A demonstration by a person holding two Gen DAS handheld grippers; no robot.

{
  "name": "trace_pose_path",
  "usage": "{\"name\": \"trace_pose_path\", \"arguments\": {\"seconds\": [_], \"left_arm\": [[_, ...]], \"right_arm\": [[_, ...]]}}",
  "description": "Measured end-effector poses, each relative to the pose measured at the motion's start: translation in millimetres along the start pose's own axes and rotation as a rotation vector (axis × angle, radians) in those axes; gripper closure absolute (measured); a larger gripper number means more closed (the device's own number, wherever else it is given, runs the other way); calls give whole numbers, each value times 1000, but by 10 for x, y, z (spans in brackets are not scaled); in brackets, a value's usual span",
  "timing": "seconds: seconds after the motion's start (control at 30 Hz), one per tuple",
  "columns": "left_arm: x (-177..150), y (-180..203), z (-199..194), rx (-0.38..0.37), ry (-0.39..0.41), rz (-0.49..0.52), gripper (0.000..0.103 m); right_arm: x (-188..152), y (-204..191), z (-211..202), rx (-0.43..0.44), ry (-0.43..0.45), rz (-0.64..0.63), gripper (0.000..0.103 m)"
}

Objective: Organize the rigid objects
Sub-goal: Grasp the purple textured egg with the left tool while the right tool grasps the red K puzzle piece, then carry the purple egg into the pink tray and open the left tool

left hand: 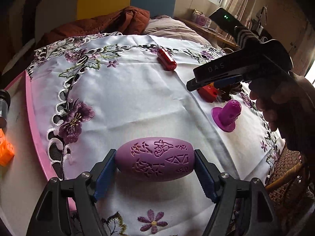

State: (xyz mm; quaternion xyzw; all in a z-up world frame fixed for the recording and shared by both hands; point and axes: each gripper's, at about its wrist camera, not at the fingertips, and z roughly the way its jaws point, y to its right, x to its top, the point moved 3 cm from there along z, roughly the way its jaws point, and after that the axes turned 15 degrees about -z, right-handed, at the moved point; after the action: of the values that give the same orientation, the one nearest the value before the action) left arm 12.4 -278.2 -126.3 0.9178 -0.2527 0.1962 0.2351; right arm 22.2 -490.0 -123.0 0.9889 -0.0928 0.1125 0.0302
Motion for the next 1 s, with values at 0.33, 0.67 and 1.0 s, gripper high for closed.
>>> {"name": "trace_pose_path", "arguments": {"seconds": [0.33,0.67,1.0], "left_arm": [[-95,37,-75,-17,0,9,26],[-100,-10,-224,-15,36,-12,26],[86,-246,-720,-66,119,-123,26]], "right_arm": [[-10,-122,-15,133,53,-51,71],[-88,-386,75,155,138,-103,67],[-134,-509,38,51,165,-206,68]]}}
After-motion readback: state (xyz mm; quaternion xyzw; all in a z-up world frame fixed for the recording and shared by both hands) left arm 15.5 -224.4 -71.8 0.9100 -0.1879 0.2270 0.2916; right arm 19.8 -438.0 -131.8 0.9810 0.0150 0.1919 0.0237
